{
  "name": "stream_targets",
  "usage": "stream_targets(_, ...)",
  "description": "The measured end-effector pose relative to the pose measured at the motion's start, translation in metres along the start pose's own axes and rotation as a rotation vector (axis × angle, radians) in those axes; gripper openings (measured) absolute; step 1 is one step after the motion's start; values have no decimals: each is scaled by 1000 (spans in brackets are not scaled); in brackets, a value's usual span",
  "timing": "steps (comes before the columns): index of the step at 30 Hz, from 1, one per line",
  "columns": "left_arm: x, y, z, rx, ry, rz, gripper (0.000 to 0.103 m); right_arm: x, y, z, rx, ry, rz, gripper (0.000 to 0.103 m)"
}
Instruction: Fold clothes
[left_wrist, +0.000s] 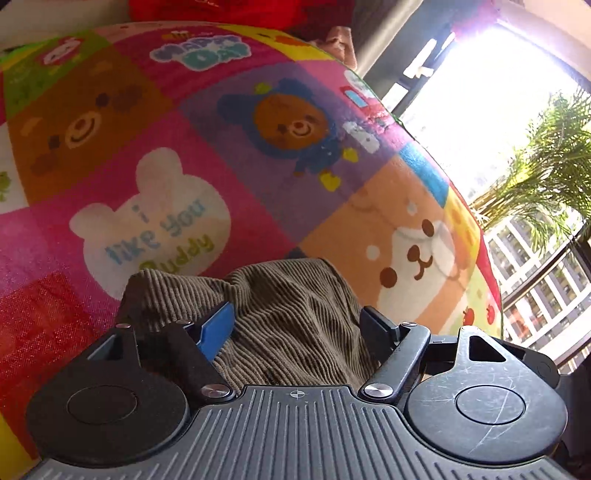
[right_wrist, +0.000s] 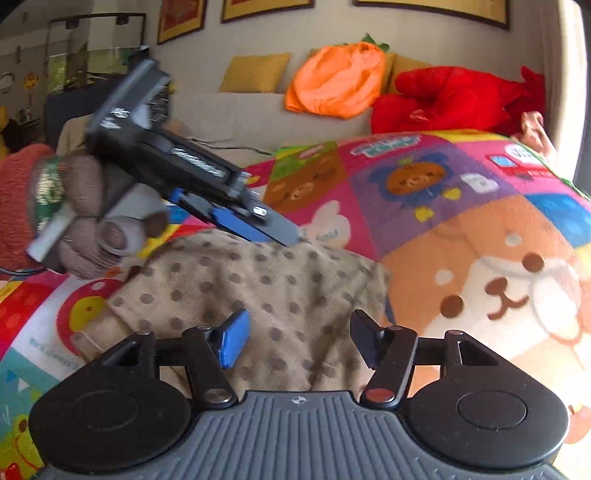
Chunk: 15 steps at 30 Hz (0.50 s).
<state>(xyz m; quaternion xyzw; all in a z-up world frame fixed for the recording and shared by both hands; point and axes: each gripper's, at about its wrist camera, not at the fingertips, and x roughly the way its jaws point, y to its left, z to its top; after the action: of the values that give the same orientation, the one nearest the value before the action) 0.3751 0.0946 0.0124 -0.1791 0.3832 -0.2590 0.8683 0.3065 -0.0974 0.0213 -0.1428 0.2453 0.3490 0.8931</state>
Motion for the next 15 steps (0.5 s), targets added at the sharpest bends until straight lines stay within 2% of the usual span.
stream_targets(2, 7, -8, 0, 41, 17, 20, 88, 7, 13, 7, 16, 4, 85, 61)
stream_targets(4, 11, -12, -1, 69, 28, 38, 89, 22, 23, 8, 72, 45, 167, 61)
stream_targets(5, 11, -10, 0, 67, 31, 36, 89, 32, 27, 4, 85, 77, 178, 61)
stream_targets(8, 8, -5, 0, 52, 27, 16, 89, 45, 34, -10, 86, 120, 174, 62)
stream_targets(12, 2, 0, -2, 49, -8, -3, 89, 28, 19, -4, 130, 116, 213, 63)
stream_targets(13, -1, 0, -3, 48, -21, -7, 88, 22, 11, 0, 148, 109, 207, 65)
stream_targets(15, -16, -3, -5, 63, -68, -8, 88, 10, -11, 6, 171, 74, 130, 70)
